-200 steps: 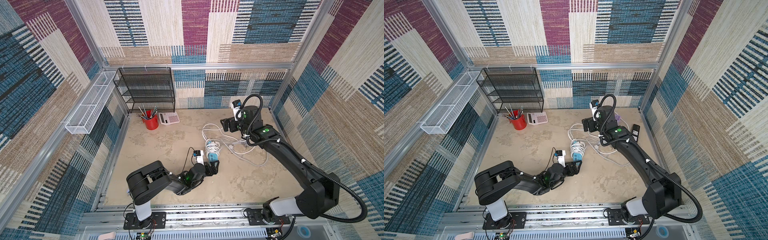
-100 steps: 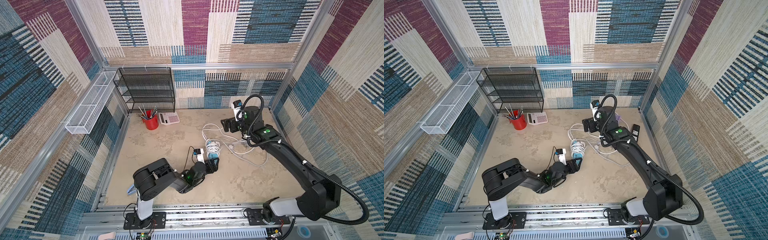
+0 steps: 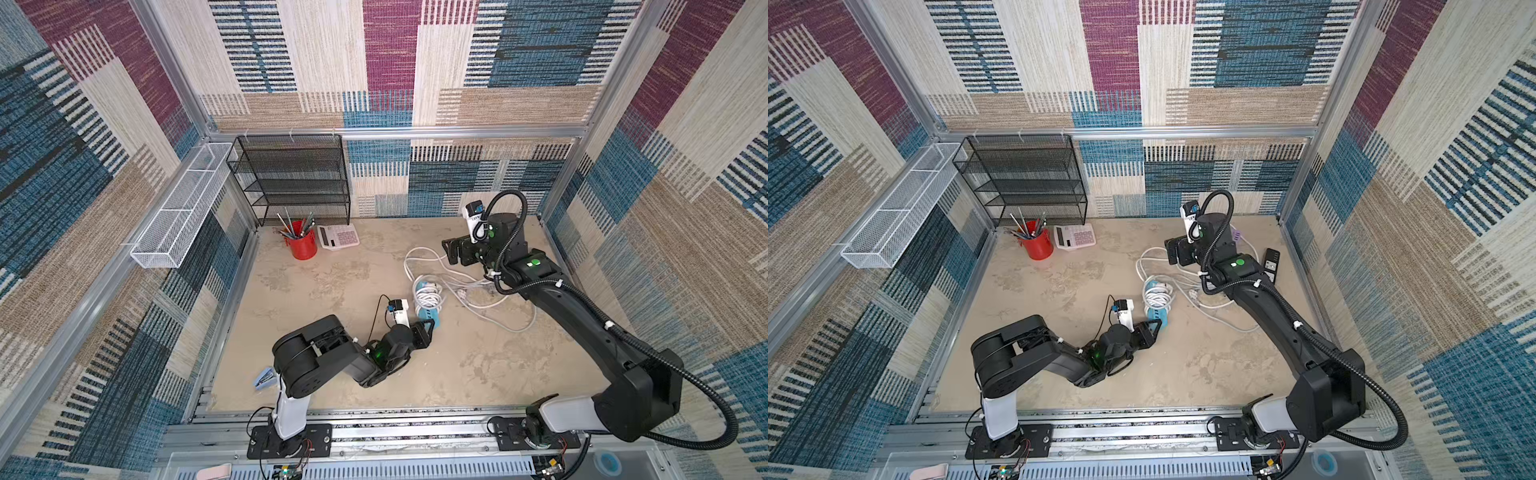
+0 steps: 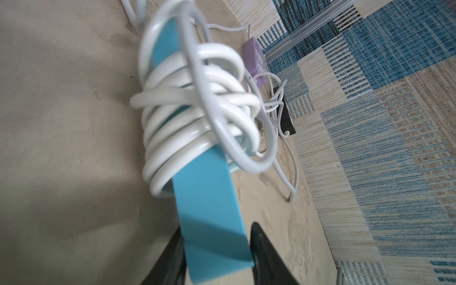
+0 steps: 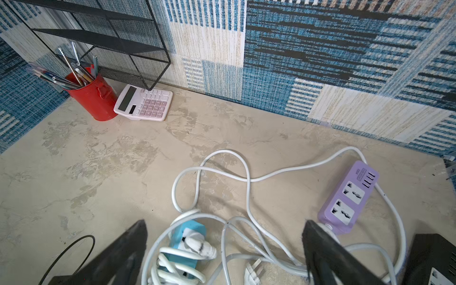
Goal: Unwrap the cord wrapped around the power strip
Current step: Pick up the power strip from the center of the board.
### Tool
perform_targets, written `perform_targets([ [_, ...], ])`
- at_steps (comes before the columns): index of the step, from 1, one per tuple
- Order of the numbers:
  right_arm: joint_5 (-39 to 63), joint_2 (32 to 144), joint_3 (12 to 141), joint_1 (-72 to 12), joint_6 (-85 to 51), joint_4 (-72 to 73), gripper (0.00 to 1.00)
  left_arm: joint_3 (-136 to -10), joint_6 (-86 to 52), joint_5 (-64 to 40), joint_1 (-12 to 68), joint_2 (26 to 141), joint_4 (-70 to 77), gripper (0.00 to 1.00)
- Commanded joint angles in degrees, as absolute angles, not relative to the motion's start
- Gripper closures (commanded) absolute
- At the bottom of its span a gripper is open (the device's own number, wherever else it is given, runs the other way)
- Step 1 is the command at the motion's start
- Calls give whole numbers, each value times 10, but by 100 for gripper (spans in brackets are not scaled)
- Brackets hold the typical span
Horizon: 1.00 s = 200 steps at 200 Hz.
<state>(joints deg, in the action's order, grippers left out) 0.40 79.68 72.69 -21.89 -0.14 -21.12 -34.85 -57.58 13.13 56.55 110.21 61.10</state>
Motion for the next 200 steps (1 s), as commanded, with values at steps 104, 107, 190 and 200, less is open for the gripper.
perform_targets([
  [104,14,786,723,-219,3,-187,2,-479,-293,130,498,816,39,100],
  [107,15,785,723,-220,2,-187,2,-495,-278,138,498,813,8,100],
  [190,61,756,716,-220,8,-161,2,-670,-54,129,419,747,-264,100],
  [200,75,750,714,-220,9,-154,2,-687,-28,115,410,742,-266,100],
])
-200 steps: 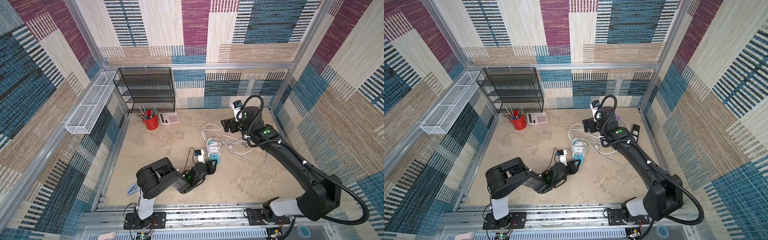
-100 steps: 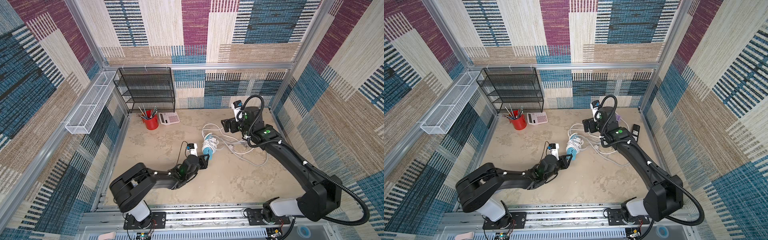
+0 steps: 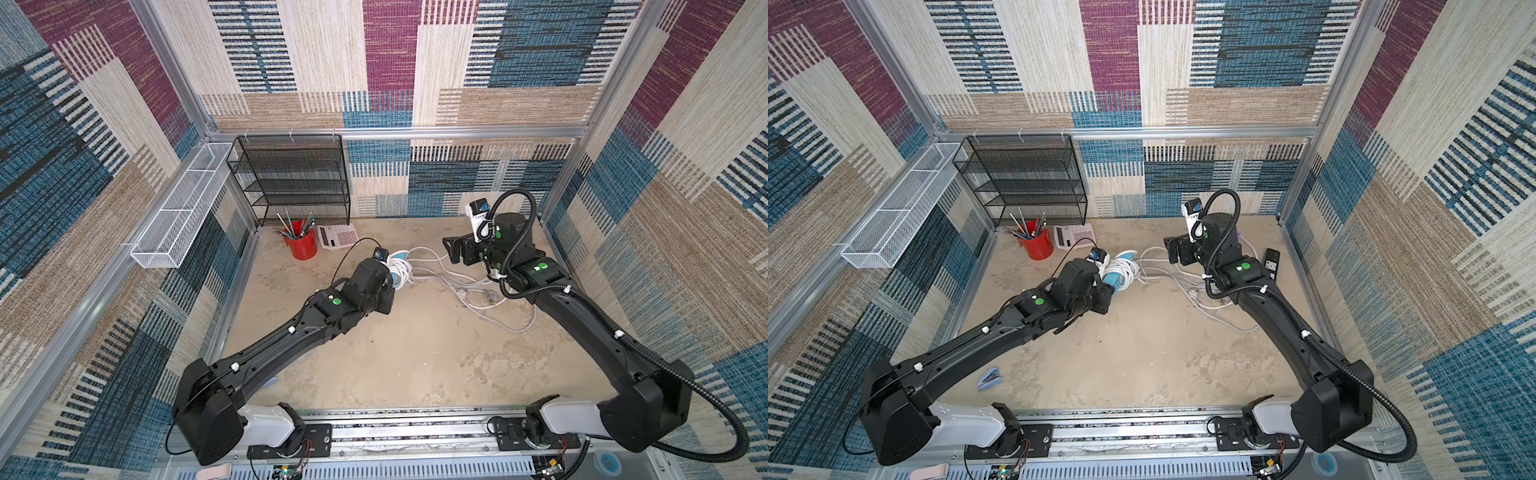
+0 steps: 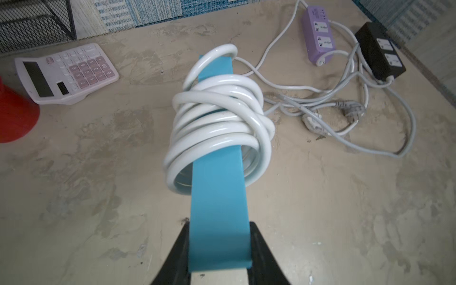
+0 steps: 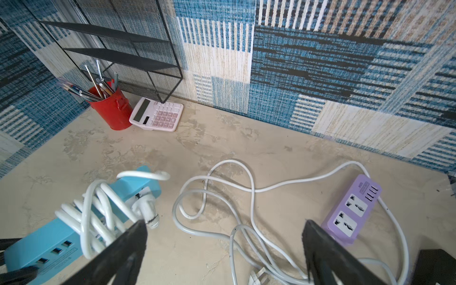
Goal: Unwrap the cord wrapped around the power strip
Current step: Pick up the power strip from the center of the board.
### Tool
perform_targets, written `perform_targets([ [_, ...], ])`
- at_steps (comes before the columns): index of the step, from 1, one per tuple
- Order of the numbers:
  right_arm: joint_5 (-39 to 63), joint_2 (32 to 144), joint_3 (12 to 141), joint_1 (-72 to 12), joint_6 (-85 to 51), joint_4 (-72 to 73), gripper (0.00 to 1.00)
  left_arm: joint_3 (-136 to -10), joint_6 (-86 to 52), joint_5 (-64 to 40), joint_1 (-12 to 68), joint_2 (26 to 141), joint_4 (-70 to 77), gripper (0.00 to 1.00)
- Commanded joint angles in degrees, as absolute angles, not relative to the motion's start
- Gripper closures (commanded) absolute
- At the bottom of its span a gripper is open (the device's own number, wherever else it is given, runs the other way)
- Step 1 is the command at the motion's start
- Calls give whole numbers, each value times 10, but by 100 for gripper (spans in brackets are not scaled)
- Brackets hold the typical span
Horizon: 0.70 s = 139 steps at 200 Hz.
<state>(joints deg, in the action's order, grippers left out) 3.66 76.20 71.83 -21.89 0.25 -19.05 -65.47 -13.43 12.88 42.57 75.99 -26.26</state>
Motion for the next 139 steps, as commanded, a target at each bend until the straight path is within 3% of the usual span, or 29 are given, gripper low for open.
perform_targets([
  [1,76,749,714,-219,9,-154,2,-689,-24,110,408,741,-265,100],
  [60,138,710,705,-220,19,-109,2,-784,45,-119,289,736,-204,100],
  [139,207,674,678,-219,51,-19,2,-965,113,-416,157,853,-252,100],
])
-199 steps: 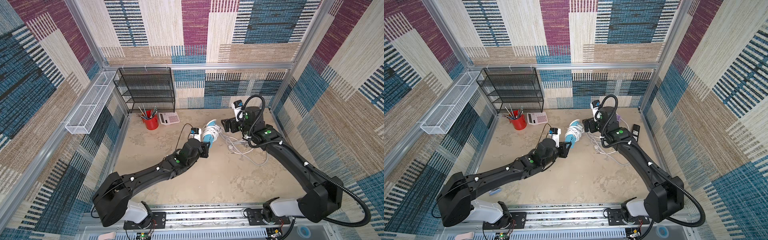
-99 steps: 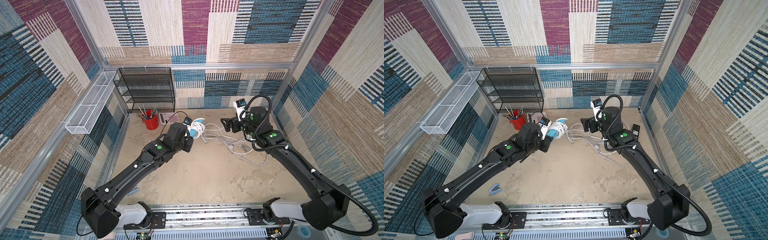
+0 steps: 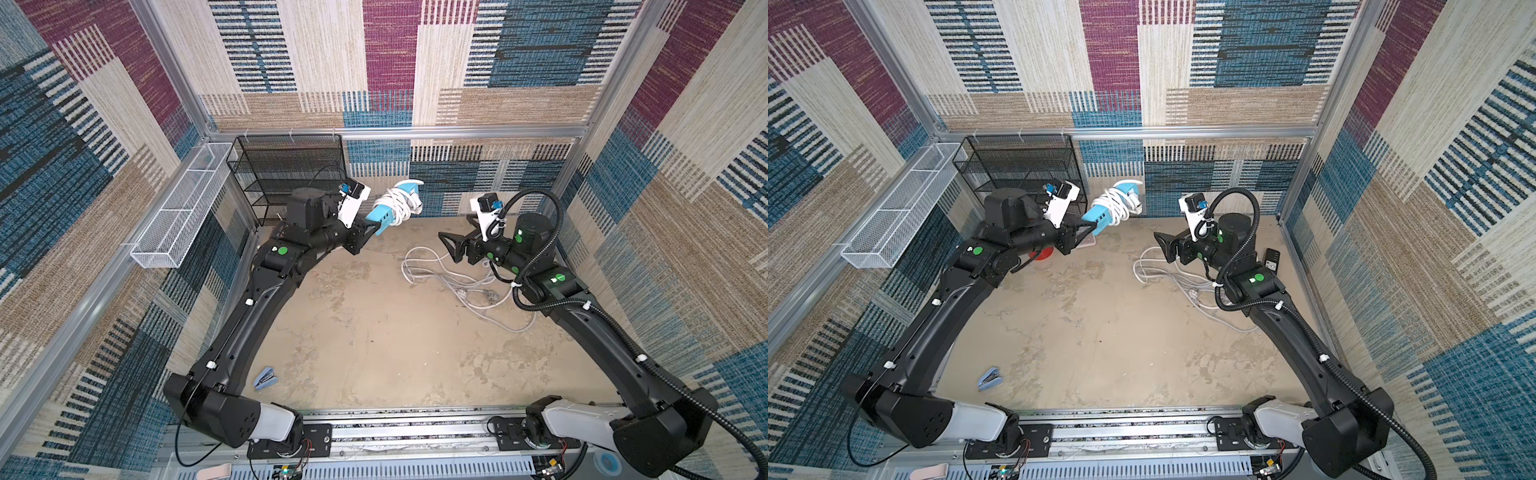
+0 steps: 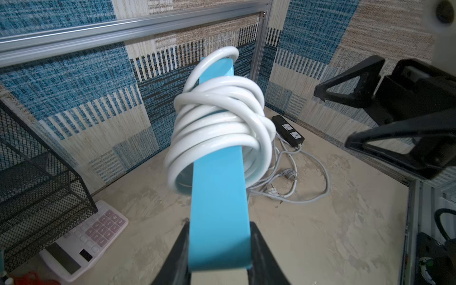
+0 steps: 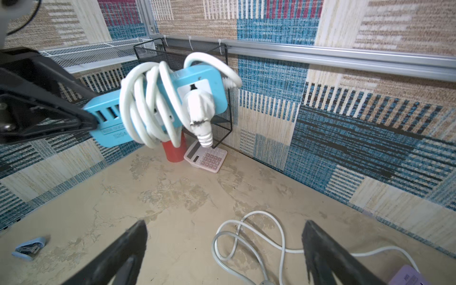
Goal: Unwrap the cord wrapped around the power strip
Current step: Pick up the power strip from the center of the board, then remove the plug from the socket.
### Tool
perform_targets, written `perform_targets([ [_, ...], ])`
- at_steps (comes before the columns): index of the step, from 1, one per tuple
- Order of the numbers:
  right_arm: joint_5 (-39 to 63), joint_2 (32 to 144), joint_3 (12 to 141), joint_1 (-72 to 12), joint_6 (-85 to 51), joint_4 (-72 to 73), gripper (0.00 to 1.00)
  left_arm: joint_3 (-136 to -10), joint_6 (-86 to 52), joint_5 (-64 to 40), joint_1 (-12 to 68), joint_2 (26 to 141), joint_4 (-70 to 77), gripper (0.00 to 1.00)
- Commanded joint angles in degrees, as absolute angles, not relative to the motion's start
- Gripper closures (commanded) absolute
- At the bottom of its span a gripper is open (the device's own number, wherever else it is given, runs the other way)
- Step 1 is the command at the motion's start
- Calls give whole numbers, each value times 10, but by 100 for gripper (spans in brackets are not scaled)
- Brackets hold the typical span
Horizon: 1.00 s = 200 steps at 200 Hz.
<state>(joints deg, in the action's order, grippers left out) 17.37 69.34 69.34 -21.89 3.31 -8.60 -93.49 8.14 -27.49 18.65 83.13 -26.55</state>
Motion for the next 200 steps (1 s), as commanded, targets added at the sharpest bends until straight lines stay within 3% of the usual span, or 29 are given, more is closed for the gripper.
perform_targets([
  [1,209,674,676,-220,52,-18,2,-965,113,-420,155,854,-252,100],
  [51,235,644,622,-223,96,38,2,-929,141,-478,130,854,-221,100],
  [121,140,686,654,-285,188,29,2,-841,101,-477,137,766,-123,100],
  [160,111,693,670,-302,202,45,12,-841,105,-473,139,765,-129,100],
  [200,91,702,679,-304,213,55,39,-840,108,-470,143,766,-133,100],
])
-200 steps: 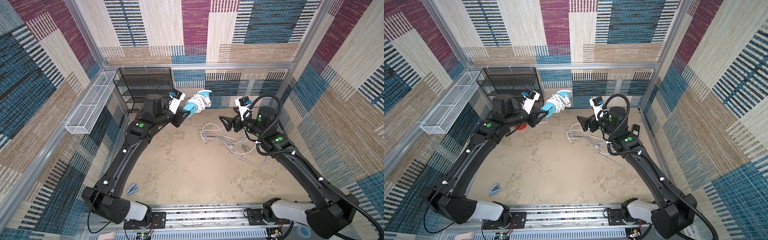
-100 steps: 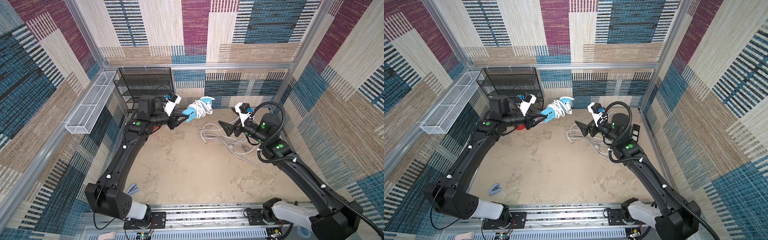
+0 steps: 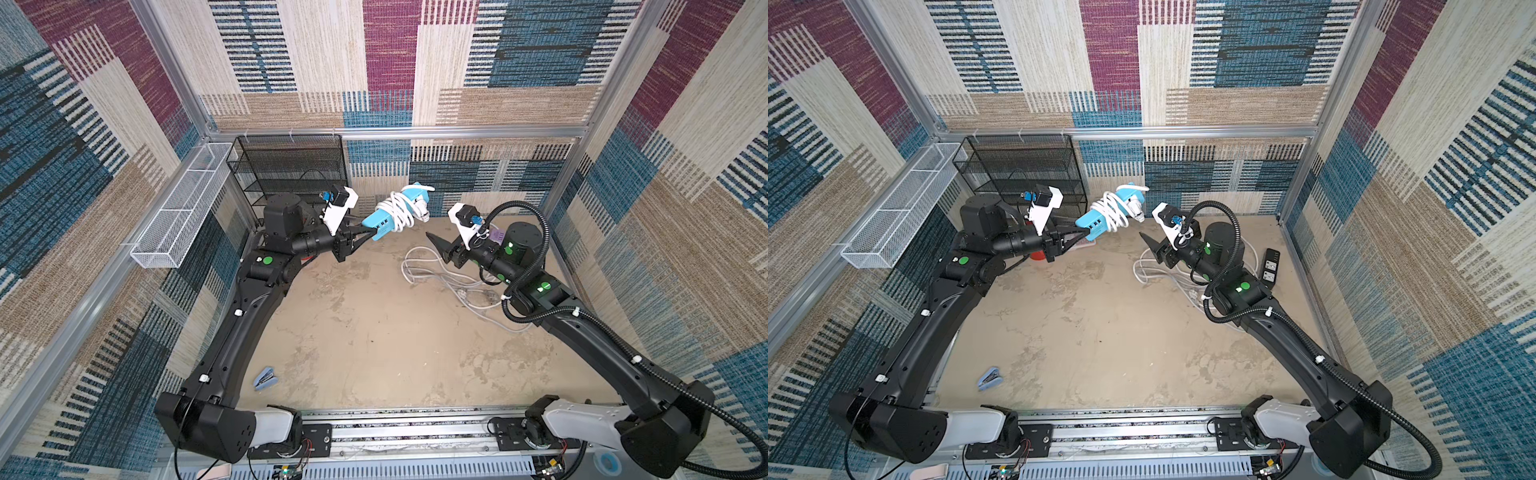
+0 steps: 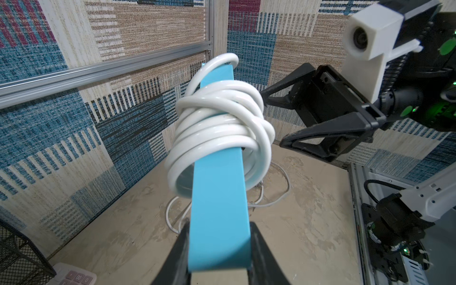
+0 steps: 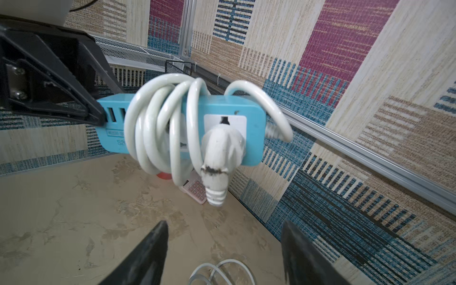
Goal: Unwrap the cord wrapped around the power strip
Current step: Remove the plug from the socket.
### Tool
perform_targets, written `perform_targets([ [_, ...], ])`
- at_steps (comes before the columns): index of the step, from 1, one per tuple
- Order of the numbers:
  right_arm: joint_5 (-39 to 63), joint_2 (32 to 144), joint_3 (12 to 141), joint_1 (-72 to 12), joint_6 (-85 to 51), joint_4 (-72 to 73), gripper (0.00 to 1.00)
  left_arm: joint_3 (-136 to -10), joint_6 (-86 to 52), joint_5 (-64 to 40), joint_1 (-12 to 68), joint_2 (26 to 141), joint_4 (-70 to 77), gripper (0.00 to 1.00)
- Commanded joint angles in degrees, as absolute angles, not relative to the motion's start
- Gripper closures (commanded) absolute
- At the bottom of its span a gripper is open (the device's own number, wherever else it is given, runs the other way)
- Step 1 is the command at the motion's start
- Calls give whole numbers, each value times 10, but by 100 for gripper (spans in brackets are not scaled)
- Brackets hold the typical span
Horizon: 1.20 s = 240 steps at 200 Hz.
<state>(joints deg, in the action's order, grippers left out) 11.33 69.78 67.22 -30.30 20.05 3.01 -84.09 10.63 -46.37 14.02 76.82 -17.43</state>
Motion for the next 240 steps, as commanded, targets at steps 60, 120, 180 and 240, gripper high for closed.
perform_targets([
  [60,105,724,696,-307,207,60,55,-842,105,-471,152,771,-133,100],
  [120,96,742,708,-316,207,63,56,-842,103,-474,158,770,-133,100],
  [180,82,744,709,-316,210,66,58,-840,112,-462,162,767,-139,100],
  [240,77,740,703,-316,210,67,72,-842,111,-463,162,766,-139,100],
])
